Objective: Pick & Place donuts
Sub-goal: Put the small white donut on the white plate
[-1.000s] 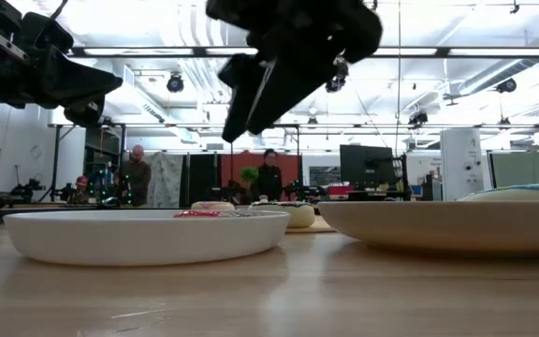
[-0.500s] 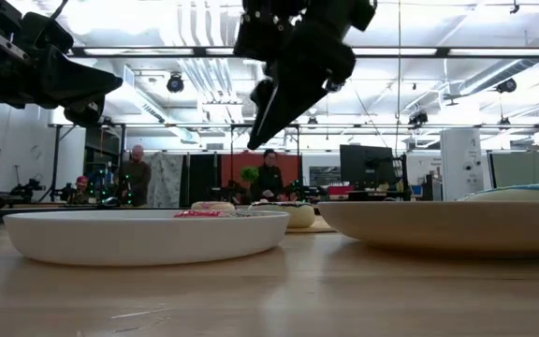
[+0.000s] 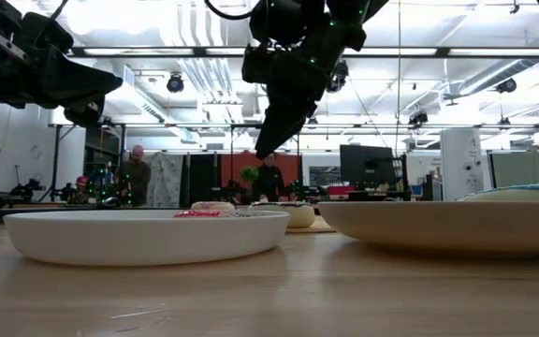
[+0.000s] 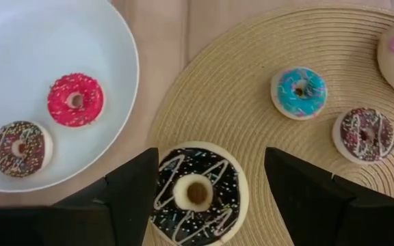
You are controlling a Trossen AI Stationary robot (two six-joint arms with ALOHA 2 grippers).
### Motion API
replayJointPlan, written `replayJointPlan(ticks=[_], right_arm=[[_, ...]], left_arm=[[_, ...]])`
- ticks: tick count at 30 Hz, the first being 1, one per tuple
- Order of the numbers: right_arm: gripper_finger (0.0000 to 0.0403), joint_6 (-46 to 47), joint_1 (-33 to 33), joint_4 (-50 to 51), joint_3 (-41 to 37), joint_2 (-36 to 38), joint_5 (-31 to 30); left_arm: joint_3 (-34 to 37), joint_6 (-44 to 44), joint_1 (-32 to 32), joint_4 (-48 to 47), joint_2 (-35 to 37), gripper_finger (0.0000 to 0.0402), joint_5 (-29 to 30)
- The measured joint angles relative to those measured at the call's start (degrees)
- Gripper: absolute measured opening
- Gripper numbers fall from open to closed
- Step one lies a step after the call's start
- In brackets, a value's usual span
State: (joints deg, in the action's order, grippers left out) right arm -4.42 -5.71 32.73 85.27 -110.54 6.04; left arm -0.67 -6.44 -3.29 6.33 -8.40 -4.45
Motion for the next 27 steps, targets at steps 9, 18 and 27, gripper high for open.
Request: replayJointPlan(ticks=[9,18,27], right_arm=[[0.0251,1.06,-1.17,0.00,0.00,-0.05,-0.02],[0.0261,-2.57,-2.11,0.02,-0.34,1.70,-0.02],[0.0267,-4.57,-6.89,0.02,-2.82,6.63,-0.22]], left_arm=[[0.00,0.00,0.00,0.00,0.00,0.0000,0.00],[0.00,0.00,0.01,-0.01,0.01,0.0000,0.01],[0.00,0.00,0.00,-0.01,0.01,0.0000,0.00]])
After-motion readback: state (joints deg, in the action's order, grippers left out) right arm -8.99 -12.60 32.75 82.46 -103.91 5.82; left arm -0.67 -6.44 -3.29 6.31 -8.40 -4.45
